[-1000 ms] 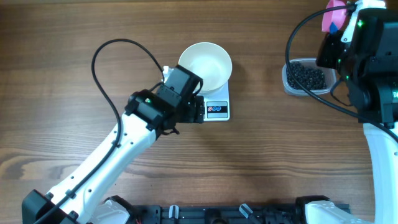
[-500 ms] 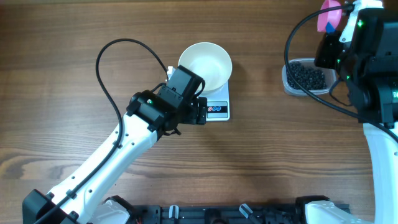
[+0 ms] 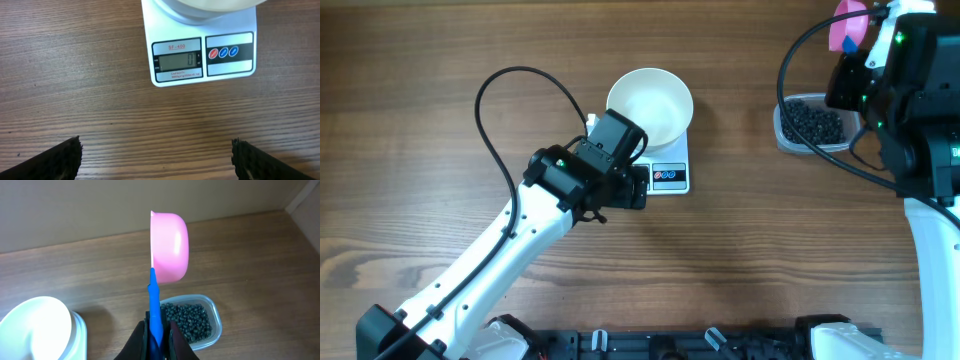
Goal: Scoop item into bowl and weigh 150g on scale
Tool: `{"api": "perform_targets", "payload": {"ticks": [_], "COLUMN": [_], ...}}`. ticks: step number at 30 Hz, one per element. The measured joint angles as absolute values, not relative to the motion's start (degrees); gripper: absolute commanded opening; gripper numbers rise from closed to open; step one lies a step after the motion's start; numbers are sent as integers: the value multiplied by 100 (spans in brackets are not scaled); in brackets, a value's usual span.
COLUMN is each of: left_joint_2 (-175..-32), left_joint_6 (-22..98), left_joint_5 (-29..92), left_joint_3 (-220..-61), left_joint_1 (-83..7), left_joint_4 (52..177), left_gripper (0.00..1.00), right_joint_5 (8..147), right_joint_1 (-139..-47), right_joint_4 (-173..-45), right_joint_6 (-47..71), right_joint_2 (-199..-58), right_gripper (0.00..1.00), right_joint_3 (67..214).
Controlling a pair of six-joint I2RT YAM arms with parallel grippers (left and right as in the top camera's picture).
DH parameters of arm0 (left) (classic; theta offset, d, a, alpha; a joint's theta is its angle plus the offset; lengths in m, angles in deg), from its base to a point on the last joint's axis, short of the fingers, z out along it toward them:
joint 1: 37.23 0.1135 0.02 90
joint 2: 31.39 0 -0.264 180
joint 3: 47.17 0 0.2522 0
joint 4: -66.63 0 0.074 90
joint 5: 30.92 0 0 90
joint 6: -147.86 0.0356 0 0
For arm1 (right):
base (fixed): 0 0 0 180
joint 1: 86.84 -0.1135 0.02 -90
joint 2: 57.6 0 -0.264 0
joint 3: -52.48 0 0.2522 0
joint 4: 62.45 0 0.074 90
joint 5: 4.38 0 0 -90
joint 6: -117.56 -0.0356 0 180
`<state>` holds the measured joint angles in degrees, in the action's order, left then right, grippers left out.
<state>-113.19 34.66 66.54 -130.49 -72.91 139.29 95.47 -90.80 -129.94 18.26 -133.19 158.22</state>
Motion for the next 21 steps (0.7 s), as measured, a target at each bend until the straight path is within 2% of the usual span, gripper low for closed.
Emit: {"api": "perform_targets", "payload": {"ticks": [21], "left_joint_2": [-11151], "left_joint_6": [3722], "left_joint_5": [6659], "left_joint_3": [-12988], "left_joint_1": [-7291], "left_joint_4": [13632], "left_gripper": [100], "right_joint_5": [9545], "right_joint_1": [-9080], "right_joint_4": [-13145], "right_joint_6": [1824], "right_joint_2": [-13319], "right_gripper": [4], "right_joint_3": [15822]}}
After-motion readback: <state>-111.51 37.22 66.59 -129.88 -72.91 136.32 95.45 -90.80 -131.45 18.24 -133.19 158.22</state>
